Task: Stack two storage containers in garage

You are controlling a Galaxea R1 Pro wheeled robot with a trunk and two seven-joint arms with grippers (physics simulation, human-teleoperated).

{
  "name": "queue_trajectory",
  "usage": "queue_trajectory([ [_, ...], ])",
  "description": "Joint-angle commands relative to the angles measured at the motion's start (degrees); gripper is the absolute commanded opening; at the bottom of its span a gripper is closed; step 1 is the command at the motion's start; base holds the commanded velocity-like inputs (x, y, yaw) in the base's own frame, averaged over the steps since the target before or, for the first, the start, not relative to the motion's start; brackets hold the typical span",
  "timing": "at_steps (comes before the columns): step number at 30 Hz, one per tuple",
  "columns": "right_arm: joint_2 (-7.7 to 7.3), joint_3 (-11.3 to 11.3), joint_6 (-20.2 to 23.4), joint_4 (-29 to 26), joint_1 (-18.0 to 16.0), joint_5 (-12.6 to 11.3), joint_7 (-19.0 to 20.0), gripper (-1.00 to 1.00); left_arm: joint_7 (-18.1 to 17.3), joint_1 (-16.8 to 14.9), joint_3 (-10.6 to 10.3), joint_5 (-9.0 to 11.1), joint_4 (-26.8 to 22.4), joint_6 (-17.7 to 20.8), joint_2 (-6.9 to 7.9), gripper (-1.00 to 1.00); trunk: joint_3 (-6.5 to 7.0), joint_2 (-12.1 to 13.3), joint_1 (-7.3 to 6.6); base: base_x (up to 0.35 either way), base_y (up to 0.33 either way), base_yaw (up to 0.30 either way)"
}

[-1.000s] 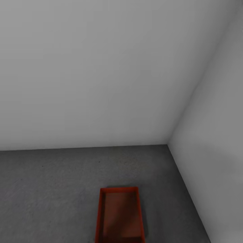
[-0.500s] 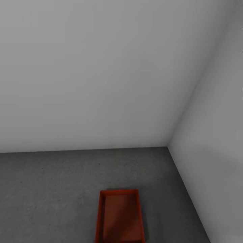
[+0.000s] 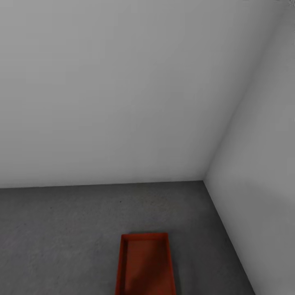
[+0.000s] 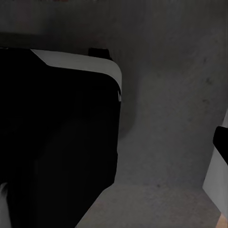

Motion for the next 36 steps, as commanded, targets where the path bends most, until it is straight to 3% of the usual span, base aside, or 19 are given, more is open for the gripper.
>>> queue_trajectory([
  [1, 0.05, 0.46, -0.34, 0.18, -0.06, -0.6, -0.02, 1.0, 0.15, -0.02, 0.0, 0.37, -0.01, 0.13, 0.01, 1.0, -0.16, -0.47, 0.24, 0.0, 0.0, 0.0],
  [29, 0.05, 0.46, -0.34, 0.18, -0.06, -0.6, -0.04, 1.0, 0.14, -0.02, 0.0, 0.4, -0.03, 0.14, 0.04, 1.0, -2.68, -11.7, 6.39, 0.0, 0.0, 0.0],
  [36, 0.09, 0.46, -0.34, 0.19, -0.06, -0.6, -0.04, 1.0, 0.14, -0.03, 0.0, 0.4, 0.04, 0.18, -0.03, 1.0, -2.06, -11.7, 6.39, 0.0, 0.0, 0.0],
])
